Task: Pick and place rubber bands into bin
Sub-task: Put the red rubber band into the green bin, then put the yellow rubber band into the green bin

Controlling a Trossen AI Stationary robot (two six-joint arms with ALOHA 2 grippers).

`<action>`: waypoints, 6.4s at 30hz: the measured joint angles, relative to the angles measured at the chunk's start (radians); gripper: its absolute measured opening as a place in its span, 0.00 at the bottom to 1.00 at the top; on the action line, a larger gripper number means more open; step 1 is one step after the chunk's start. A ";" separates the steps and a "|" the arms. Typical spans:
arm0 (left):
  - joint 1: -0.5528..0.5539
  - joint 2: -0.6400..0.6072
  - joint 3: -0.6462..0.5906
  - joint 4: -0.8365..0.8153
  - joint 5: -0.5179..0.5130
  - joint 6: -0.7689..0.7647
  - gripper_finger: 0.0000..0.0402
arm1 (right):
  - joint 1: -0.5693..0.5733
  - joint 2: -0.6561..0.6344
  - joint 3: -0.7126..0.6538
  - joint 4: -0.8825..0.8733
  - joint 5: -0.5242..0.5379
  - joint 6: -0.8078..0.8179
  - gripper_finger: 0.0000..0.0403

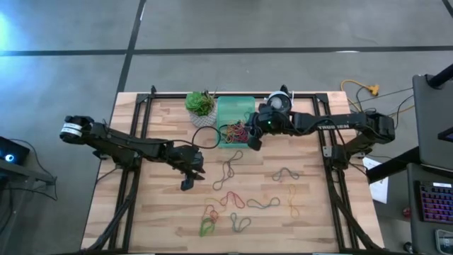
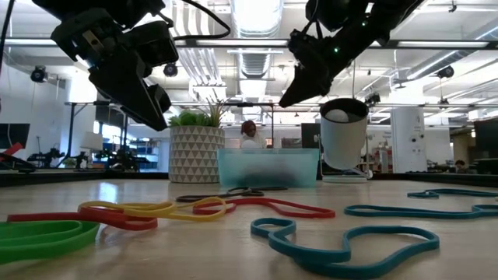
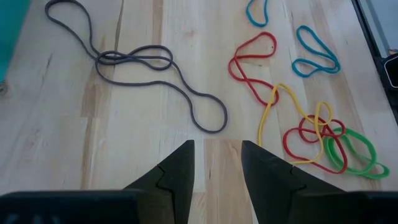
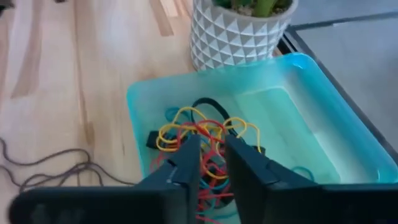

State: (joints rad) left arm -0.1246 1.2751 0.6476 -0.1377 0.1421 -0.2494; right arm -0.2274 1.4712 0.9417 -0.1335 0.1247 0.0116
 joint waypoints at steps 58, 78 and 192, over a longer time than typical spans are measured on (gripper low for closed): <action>-0.224 0.493 0.212 0.262 -0.099 0.156 0.29 | 0.511 -0.027 -0.015 -0.103 0.114 0.008 0.18; -0.244 0.550 0.212 0.315 -0.117 0.123 0.29 | 0.511 -0.027 -0.016 -0.104 0.113 0.008 0.16; -0.176 0.572 0.336 0.081 -0.024 0.282 0.37 | 0.511 -0.026 -0.018 -0.167 0.113 0.060 0.15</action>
State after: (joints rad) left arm -0.3008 1.8474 0.9833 -0.0571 0.1178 0.0325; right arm 0.2836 1.4456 0.9237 -0.3008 0.2378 0.0715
